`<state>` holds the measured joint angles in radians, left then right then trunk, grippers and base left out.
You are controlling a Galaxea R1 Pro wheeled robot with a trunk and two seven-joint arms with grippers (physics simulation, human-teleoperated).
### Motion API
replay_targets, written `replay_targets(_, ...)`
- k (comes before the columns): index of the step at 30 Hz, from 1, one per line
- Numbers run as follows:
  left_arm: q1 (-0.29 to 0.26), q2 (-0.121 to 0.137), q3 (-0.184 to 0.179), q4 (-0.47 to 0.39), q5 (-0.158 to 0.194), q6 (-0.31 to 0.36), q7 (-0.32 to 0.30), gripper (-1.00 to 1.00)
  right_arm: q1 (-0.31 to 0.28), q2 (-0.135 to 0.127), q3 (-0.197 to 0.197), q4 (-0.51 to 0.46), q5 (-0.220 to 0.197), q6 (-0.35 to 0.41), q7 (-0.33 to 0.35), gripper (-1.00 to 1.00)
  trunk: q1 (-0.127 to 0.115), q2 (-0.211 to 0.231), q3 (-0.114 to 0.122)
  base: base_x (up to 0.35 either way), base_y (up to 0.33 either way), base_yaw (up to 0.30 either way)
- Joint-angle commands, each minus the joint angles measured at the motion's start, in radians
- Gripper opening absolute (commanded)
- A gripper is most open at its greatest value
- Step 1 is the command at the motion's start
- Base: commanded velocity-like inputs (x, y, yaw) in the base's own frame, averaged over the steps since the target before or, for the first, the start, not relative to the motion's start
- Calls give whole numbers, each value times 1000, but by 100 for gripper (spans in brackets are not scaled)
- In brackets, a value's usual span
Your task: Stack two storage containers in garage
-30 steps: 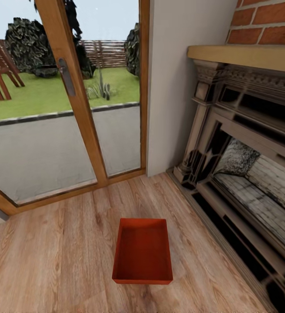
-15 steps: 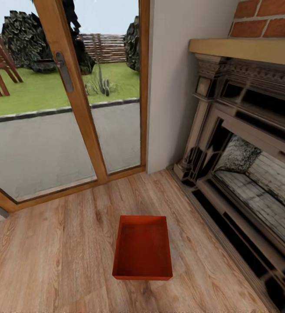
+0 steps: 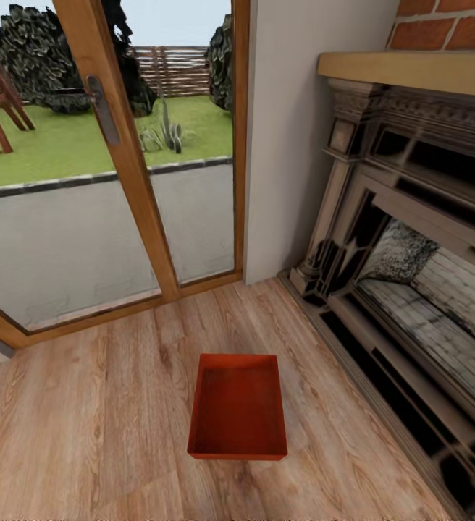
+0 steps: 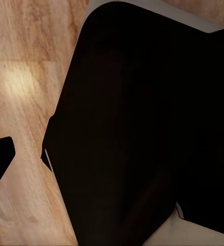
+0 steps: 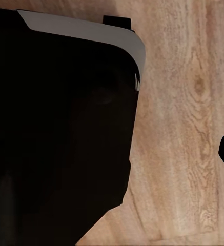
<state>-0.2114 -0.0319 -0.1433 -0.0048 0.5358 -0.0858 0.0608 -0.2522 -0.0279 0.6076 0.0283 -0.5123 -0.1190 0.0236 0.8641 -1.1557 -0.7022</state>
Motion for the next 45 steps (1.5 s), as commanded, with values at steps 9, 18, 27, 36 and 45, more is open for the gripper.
replay_targets(9,0,0,-9,0,8,-3,4,100,-1,1,9,3,-9,-5,3,100,0,0,-15,0,0,0)
replay_targets(18,0,0,-8,0,9,-3,4,100,-1,1,9,3,-9,-5,3,100,0,0,-30,0,0,0)
replay_targets(27,0,0,-9,0,9,-3,4,100,-1,1,9,3,-9,-5,2,100,0,0,-44,0,0,0)
replay_targets(36,0,0,-8,0,9,-3,4,100,-1,1,8,3,-9,-5,2,100,0,0,-59,0,0,0)
replay_targets(45,0,1,-8,0,9,-2,4,100,-1,1,8,3,-9,-5,3,100,0,0,-73,0,0,0)
